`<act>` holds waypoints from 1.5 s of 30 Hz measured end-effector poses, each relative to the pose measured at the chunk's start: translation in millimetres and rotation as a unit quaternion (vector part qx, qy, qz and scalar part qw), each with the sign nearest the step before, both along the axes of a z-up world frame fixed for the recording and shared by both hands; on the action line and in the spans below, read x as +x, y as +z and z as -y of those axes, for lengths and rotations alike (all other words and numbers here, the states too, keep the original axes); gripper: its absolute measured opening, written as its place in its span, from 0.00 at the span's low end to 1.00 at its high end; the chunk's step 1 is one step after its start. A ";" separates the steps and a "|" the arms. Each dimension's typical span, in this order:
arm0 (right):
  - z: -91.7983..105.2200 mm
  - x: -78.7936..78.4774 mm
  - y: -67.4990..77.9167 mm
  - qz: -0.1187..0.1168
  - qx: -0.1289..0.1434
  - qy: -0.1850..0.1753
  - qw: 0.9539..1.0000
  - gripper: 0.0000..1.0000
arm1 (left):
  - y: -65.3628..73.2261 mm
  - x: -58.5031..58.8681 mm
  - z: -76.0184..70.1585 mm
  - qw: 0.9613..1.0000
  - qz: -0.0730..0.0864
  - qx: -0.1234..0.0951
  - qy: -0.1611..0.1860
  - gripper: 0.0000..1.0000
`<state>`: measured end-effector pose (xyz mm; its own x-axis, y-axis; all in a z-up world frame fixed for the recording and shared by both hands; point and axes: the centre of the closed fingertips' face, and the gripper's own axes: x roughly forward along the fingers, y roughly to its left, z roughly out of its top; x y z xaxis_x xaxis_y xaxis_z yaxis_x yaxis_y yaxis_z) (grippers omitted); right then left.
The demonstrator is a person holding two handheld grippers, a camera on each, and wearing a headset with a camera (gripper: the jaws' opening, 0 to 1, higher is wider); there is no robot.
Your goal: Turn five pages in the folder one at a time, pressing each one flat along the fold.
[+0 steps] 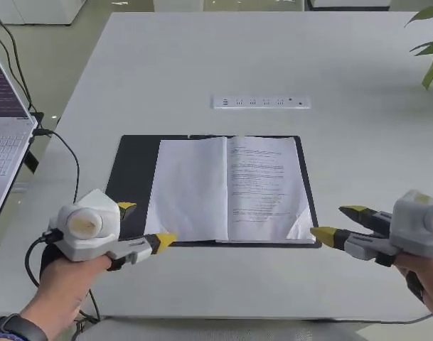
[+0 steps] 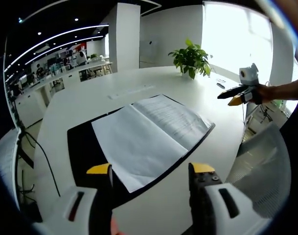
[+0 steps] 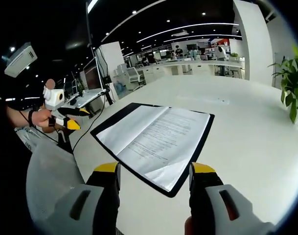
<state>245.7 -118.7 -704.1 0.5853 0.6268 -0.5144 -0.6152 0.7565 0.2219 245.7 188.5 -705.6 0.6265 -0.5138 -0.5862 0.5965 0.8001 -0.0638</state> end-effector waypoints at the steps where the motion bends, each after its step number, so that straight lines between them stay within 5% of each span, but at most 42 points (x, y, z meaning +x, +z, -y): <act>1: -0.7 -1.7 1.4 0.001 0.001 0.000 1.000 0.56 | 1.5 -1.5 -1.2 1.000 0.001 -0.001 0.002 0.63; 11: -3.0 -17.9 8.0 -0.002 0.007 -0.009 1.000 0.61 | 11.4 -15.8 -7.5 1.000 0.005 -0.011 0.016 0.68; 23: -0.1 -20.5 8.5 -0.003 0.004 -0.014 1.000 0.63 | 20.5 -11.4 -0.1 1.000 0.010 -0.014 0.013 0.69; 45: 4.8 -20.2 6.5 -0.007 0.008 -0.029 1.000 0.64 | 26.6 10.4 47.7 0.998 0.015 -0.008 -0.053 0.68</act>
<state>225.5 -123.5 -697.6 0.6128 0.6012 -0.5129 -0.5675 0.7864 0.2438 256.1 140.9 -679.0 0.5852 -0.5872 -0.5593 0.6790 0.7319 -0.0579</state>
